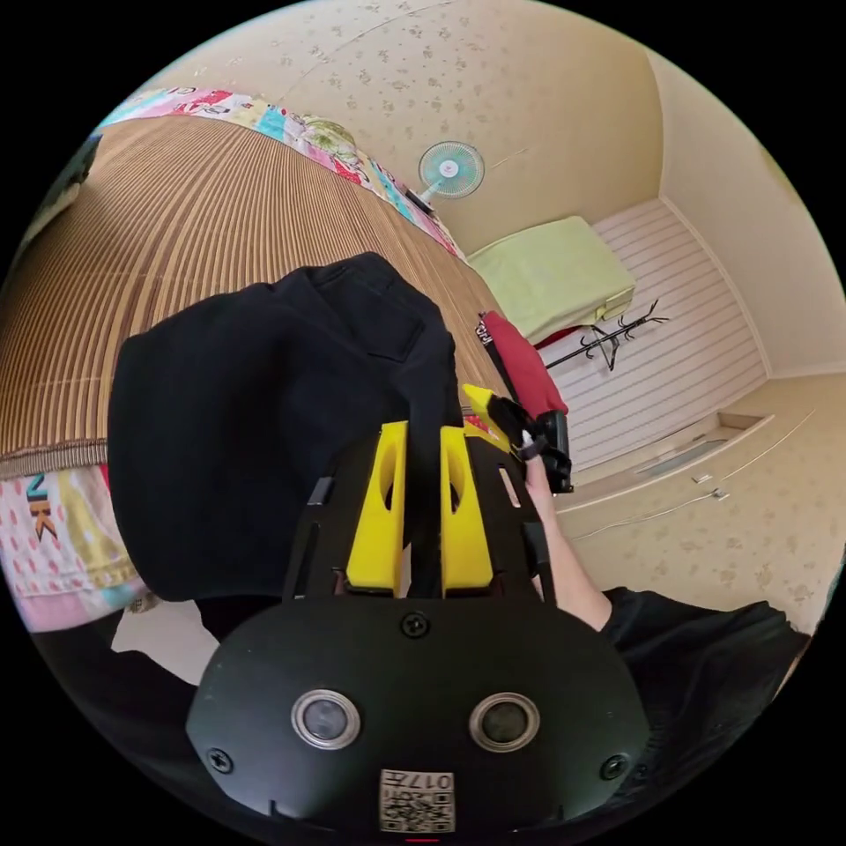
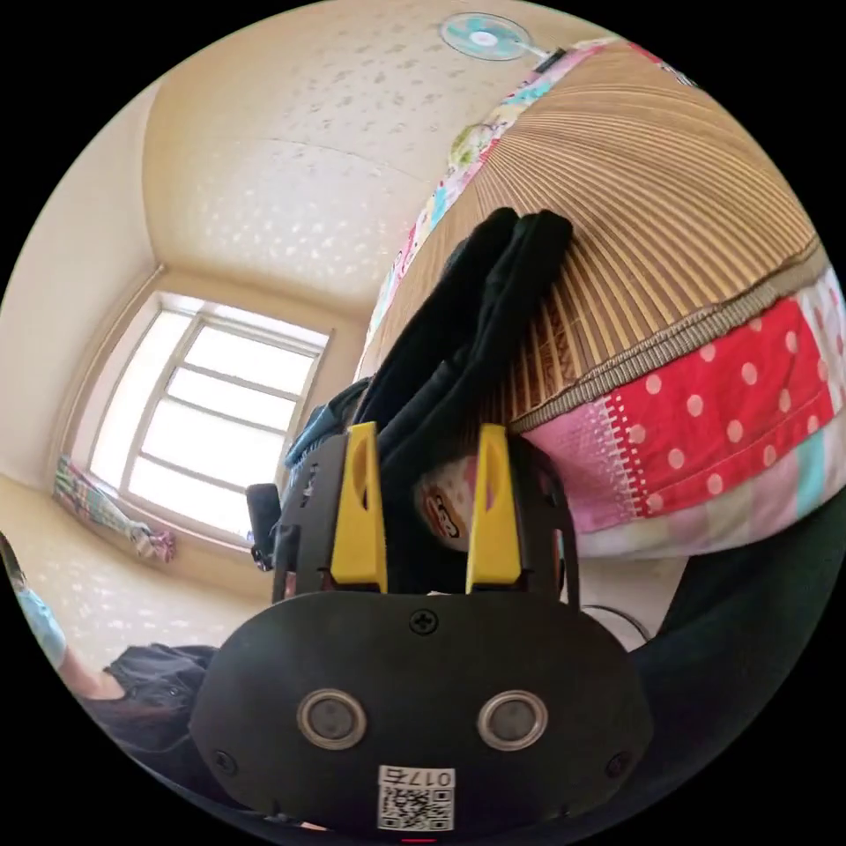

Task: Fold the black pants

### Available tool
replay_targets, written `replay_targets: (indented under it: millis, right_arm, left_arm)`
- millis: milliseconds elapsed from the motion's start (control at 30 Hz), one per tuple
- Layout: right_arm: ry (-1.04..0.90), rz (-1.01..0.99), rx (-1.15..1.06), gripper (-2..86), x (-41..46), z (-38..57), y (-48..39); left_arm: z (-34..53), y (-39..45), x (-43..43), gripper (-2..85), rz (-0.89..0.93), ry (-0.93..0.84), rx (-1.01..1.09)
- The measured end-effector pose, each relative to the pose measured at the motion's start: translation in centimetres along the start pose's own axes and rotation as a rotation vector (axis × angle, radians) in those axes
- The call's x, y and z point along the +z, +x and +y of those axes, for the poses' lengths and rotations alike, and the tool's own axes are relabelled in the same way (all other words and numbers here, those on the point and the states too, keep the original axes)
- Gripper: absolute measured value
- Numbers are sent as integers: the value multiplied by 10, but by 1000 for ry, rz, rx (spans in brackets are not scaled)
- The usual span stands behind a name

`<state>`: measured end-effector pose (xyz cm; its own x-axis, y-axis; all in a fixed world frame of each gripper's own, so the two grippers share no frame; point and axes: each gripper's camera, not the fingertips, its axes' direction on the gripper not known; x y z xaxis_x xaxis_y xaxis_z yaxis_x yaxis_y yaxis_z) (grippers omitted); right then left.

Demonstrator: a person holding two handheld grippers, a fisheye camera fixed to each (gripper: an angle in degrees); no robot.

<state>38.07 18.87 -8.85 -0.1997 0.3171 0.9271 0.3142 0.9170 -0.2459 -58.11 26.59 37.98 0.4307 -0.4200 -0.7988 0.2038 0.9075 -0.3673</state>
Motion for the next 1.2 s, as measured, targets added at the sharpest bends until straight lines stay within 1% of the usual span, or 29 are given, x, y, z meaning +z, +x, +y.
replay_targets:
  millis: [67,133,167,200,233,267,300,367,400,433,500,533,567,600,633,700,733,767,800,833,867,900,933,967,1000,1067,1133,1167,1200]
  right_arm:
    - [69,-129,30,64,-5,3,6]
    - [102,-219,-15,51,-14,10,-4]
    - [78,-289,-61,45,-16,14,-15]
    - [65,-326,-73,42,-20,19,-25]
    - [60,-332,-72,41,-24,21,-29]
    - [57,-367,-84,39,-33,25,-35]
    - [51,-416,-97,38,-45,30,-39]
    - [58,-525,-135,36,-65,38,-46]
    - [67,-598,-172,34,-80,44,-55]
    - [68,-631,-194,33,-87,46,-61]
    - [77,-721,-341,31,-118,56,-105]
    - [76,-730,-395,31,-125,57,-120]
    - [82,-711,-504,30,-141,58,-153]
    - [100,-649,-598,29,-155,57,-187]
    - [120,-605,-629,29,-162,54,-203]
    - [194,-491,-711,29,-179,22,-250]
    - [209,-468,-729,29,-181,7,-260]
    - [243,-412,-742,29,-180,-31,-281]
    - [295,-306,-741,32,-174,-77,-308]
    - [340,-204,-744,33,-169,-98,-323]
    - [444,62,-770,38,-153,-135,-359]
    - [501,265,-731,48,-133,-173,-385]
    - [491,339,-696,55,-122,-193,-393]
    - [465,495,-590,68,-102,-225,-398]
    - [487,619,-495,80,-87,-237,-394]
    - [541,733,-466,76,-67,-229,-380]
    - [509,723,-592,73,-40,-207,-354]
    - [417,706,-686,78,-18,-191,-328]
    - [318,709,-726,82,3,-173,-293]
  left_arm:
    - [-1,13,-6,104,-9,22,40]
    - [-3,29,-17,113,-83,88,107]
    - [-5,38,-17,106,-163,99,143]
    - [-11,42,-8,92,-200,36,178]
    - [-13,42,-3,83,-191,-5,184]
    - [-14,40,-3,60,-116,-42,177]
    - [-10,36,-14,35,6,-27,158]
    - [1,35,-44,22,145,13,153]
    - [7,44,-74,17,211,63,210]
    - [9,51,-91,15,235,86,243]
    - [20,79,-159,10,324,191,343]
    - [22,86,-175,9,346,215,360]
    - [26,99,-206,9,402,263,396]
    - [28,113,-236,8,436,318,444]
    - [27,120,-249,9,439,343,466]
    - [11,129,-303,10,418,486,459]
    - [1,128,-315,11,418,516,454]
    - [-29,124,-333,13,419,550,437]
    - [-68,123,-346,17,396,576,395]
    - [-90,130,-351,20,351,595,400]
    - [-139,156,-357,26,146,610,466]
    - [-195,180,-356,34,-50,587,503]
    - [-225,184,-353,41,-85,557,484]
    - [-278,181,-349,54,-93,479,410]
    - [-312,170,-348,71,-99,452,328]
    - [-324,149,-351,81,-163,503,234]
    - [-313,131,-344,85,-225,512,241]
    - [-299,116,-329,89,-269,477,272]
    - [-284,96,-306,91,-309,412,279]
